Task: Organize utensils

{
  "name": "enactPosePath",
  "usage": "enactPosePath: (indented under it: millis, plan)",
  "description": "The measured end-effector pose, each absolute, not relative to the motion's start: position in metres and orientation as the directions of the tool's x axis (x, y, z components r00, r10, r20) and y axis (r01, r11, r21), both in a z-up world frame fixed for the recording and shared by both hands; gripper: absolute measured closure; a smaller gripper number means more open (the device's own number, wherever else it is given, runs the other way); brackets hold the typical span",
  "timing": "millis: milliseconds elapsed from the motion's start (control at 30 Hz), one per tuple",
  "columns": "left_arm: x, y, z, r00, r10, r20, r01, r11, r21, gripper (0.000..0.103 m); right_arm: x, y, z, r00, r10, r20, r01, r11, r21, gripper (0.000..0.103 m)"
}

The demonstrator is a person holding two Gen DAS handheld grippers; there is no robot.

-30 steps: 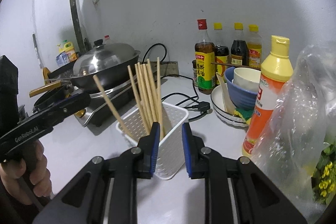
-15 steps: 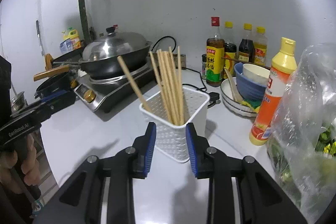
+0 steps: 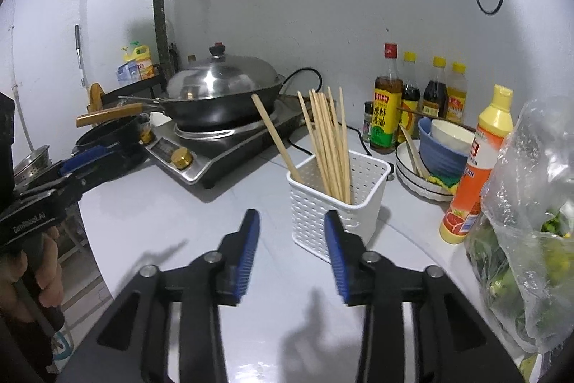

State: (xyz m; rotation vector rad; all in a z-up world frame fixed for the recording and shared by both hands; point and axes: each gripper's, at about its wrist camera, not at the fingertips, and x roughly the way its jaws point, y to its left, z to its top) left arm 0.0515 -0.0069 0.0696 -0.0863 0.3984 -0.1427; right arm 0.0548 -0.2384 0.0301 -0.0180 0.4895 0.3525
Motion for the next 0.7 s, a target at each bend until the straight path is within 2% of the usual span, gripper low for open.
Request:
enactPosePath:
  millis: [300, 467, 700]
  plan:
    - [0.032, -0.007, 0.081, 0.92, -0.158, -0.358, 0.141, 0.987, -0.073, 0.031, 0.023, -0.237, 0.053, 0.852, 0.331, -0.406, -0.345, 0.938, 0.04, 0.057]
    - [0.023, -0.013, 0.086, 0.928, -0.165, -0.333, 0.156, 0.986, -0.054, 0.025, 0.005, -0.242, 0.062, 0.864, 0.336, -0.375, -0.35, 0.936, 0.032, 0.054]
    - [0.015, -0.022, 0.089, 0.932, -0.187, -0.311, 0.18, 0.982, -0.05, 0.022, -0.01, -0.252, 0.069, 0.877, 0.337, -0.342, -0.347, 0.937, 0.033, 0.05]
